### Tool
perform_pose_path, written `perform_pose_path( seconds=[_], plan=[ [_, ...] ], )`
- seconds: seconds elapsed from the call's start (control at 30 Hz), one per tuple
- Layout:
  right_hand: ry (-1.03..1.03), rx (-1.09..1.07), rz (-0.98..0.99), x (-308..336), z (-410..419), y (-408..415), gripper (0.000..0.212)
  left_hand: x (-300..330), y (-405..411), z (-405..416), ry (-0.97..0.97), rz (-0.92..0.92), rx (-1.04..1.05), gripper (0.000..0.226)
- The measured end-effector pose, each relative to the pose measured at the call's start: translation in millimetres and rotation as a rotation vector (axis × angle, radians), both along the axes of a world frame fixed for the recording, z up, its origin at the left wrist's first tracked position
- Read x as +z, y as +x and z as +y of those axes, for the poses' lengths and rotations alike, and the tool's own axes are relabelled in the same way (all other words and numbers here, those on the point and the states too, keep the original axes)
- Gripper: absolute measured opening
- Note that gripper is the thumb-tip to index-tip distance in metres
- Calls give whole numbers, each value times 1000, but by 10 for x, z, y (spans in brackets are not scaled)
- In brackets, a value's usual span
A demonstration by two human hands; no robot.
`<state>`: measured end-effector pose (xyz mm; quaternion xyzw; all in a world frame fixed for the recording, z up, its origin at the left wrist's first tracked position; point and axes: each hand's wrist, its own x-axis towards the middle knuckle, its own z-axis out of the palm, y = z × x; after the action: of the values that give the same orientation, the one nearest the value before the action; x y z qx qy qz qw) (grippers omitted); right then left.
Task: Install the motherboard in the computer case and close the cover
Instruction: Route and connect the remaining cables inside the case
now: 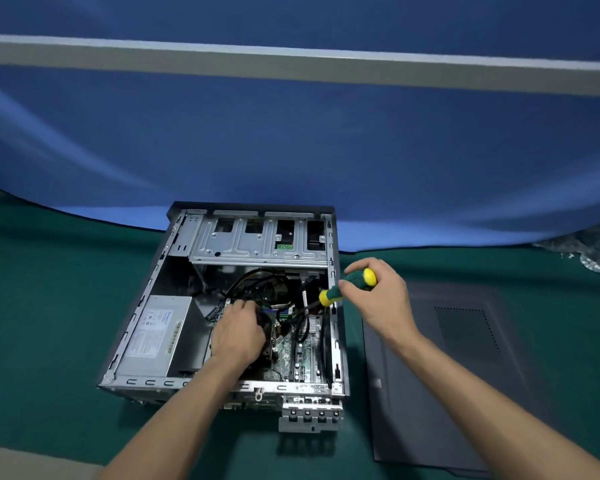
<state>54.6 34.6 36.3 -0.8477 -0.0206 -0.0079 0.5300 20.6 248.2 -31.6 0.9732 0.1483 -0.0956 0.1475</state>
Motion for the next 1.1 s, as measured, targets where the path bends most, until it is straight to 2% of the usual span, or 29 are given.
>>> perform_pose_path(
  seconds=[0.13, 0.33, 0.47, 0.6, 0.77, 1.1],
  plan=[
    [-145, 29, -26, 28, 199, 51, 11, -129, 70, 190, 22, 15, -67, 33],
    [-352, -5, -128, 64, 518, 144, 17, -364, 225, 316, -18, -9, -117, 37],
    [-384, -25, -158, 45, 649, 165, 18, -492, 289, 275, -40, 108, -113, 50],
    [-402, -20, -172, -4, 725, 199, 20, -572, 303, 266, -158, 210, -107, 53],
    [-409, -18, -148, -73, 748, 245, 19, -582, 319, 266, -235, 237, -90, 46],
    [-438, -93, -102, -139, 740, 286, 17, -588, 328, 281, -230, 252, -120, 44]
  ],
)
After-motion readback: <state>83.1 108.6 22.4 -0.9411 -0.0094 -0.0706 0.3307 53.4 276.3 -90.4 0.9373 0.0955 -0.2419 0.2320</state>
